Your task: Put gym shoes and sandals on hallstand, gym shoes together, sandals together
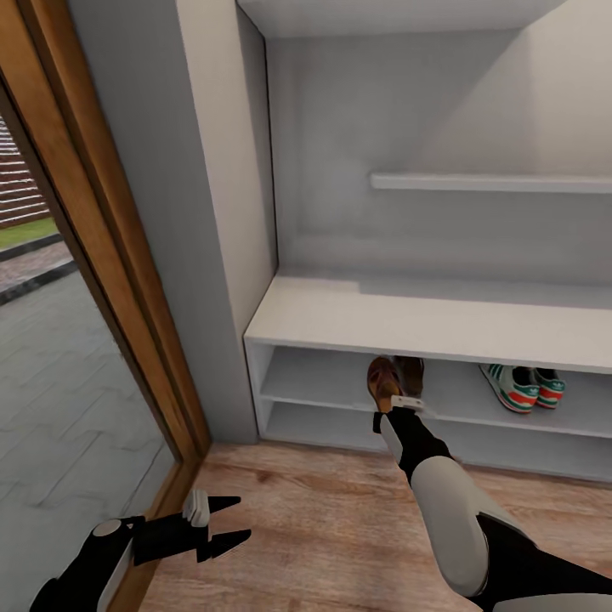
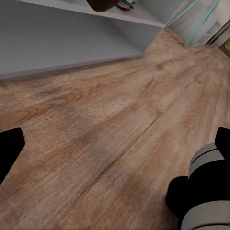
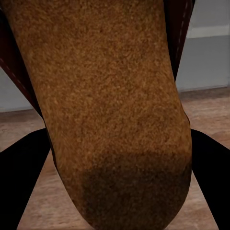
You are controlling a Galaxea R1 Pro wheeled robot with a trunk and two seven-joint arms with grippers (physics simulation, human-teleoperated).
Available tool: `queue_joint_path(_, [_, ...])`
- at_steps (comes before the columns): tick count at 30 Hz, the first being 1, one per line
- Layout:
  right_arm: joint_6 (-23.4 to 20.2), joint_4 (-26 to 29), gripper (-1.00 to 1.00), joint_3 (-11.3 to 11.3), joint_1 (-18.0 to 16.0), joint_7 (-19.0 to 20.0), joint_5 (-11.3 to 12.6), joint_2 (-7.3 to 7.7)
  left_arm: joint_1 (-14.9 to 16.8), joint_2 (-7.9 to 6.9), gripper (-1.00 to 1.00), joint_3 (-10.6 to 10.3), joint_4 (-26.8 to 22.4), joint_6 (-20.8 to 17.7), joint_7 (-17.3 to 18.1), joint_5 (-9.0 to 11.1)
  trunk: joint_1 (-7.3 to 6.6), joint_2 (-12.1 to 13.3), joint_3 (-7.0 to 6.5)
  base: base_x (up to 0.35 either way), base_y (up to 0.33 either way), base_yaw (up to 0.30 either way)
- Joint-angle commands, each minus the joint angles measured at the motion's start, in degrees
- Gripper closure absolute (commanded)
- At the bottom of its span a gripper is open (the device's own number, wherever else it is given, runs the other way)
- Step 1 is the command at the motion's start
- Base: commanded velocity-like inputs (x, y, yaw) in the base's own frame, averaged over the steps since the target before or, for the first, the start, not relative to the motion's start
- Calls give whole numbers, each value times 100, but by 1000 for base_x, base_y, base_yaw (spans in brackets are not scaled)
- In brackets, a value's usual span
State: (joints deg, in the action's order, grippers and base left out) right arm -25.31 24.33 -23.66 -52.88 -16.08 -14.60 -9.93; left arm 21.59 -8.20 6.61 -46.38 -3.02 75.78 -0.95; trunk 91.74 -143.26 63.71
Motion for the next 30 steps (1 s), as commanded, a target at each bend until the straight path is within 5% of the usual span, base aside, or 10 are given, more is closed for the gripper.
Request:
queue_joint_path(1, [-35,11,100,-33,-3,8,-60,-7,3,2,-100,9,-3,-32,22,-10,2,-2,5,173,20,0])
queue_joint_path(30, [-35,11,100,-37,-3,8,-60,-7,3,46,-100,-2,6,-23,22,-10,2,-2,5,111,-10,0])
